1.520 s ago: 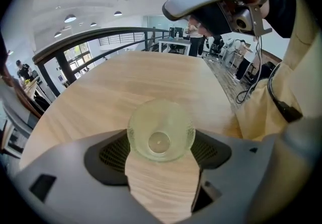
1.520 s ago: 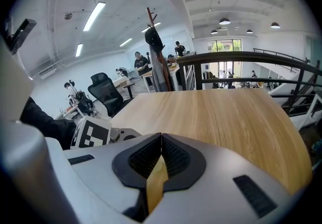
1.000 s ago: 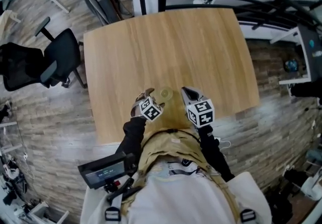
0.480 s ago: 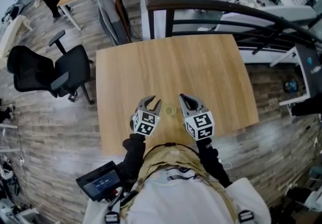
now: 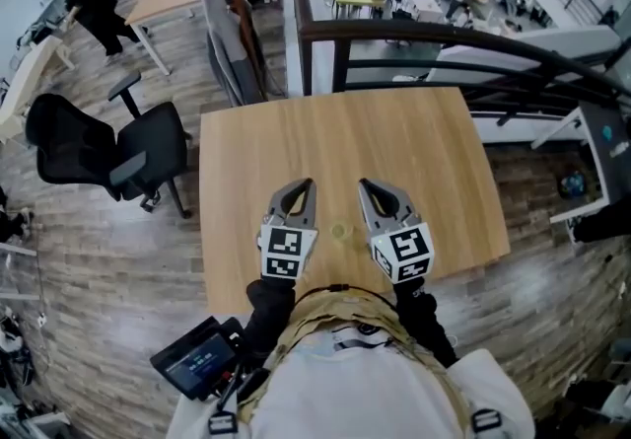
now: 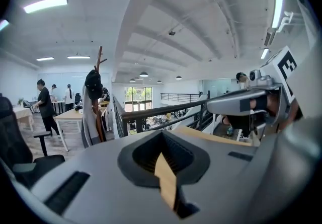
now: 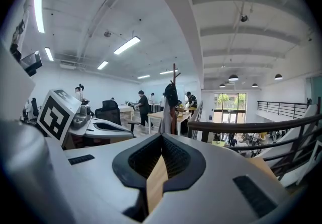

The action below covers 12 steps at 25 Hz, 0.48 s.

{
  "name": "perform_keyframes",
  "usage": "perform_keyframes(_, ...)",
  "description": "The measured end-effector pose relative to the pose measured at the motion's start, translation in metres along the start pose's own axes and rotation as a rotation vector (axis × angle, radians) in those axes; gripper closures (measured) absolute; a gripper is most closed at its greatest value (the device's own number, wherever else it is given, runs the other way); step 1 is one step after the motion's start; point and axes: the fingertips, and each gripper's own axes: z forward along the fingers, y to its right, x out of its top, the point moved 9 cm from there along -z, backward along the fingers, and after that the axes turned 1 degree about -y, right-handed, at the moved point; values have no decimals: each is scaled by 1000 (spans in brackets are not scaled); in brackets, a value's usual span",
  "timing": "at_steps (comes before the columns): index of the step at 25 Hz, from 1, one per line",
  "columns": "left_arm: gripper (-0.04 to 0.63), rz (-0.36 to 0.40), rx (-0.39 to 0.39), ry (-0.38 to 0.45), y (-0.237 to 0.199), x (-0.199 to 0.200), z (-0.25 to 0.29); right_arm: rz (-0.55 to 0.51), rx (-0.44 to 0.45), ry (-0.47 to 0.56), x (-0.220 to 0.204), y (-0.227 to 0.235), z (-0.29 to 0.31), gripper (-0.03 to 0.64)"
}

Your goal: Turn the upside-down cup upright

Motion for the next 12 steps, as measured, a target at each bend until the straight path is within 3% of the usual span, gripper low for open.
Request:
perform_keyframes(4,595,-48,18,22,-5,5,-9,1,-21,20,4,0,-3,597)
perform_keyframes(12,595,-36,22,46,-5,17,-14,-14,-44,58,13,-1,-4,597)
